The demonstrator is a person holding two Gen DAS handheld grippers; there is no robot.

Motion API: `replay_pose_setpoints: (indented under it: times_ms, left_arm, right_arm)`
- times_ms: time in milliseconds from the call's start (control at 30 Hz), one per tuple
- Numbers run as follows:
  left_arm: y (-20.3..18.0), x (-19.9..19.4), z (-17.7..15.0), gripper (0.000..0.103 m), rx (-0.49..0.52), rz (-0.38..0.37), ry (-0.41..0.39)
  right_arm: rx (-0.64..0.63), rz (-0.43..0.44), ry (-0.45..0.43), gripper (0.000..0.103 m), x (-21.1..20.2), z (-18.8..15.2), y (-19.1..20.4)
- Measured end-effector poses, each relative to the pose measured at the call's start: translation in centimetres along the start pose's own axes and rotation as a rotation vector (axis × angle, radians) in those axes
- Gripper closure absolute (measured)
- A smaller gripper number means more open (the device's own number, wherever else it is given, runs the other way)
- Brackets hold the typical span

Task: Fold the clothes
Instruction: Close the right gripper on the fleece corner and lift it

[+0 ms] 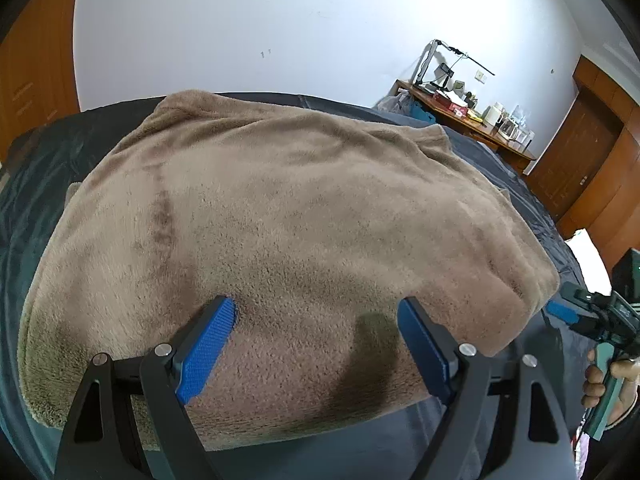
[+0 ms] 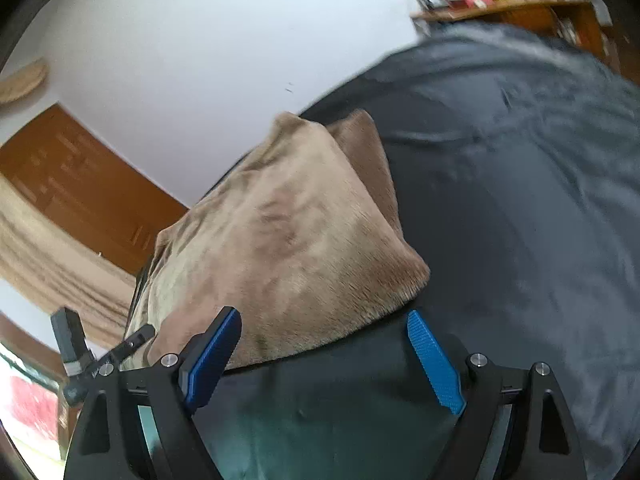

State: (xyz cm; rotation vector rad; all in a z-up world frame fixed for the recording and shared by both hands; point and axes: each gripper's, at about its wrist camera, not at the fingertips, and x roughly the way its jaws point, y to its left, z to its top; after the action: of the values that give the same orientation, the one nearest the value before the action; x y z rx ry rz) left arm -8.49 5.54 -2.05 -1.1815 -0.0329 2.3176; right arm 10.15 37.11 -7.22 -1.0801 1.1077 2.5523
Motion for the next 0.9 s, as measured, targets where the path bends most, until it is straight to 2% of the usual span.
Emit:
replay_pose_setpoints:
  times_ms: [400, 667, 767, 900]
  left_arm:
    - [0.1, 0.1, -0.5, 0.015, 0.013, -0.006, -0.014]
    - [0.1, 0.3, -0.8, 0.013, 0.024, -0.006, -0.022]
    - [-0.5, 0.5, -1.0, 0.011, 0.055, 0.017, -0.027]
    - [-1.1, 0.8, -1.2, 0.009, 0.096, 0.051, -0.033]
  right_arm:
    - [0.054, 0.003, -0.027, 0.016, 2.5, 1.2, 0.8]
    - [0.120, 0.080, -0.082, 0.016, 3.5, 1.8, 0.6]
    - [0.125, 0.093, -0.089, 0.016, 3.6, 1.8, 0.6]
    - [0.125, 0.111, -0.094, 0.025, 3.3, 2.0, 1.0]
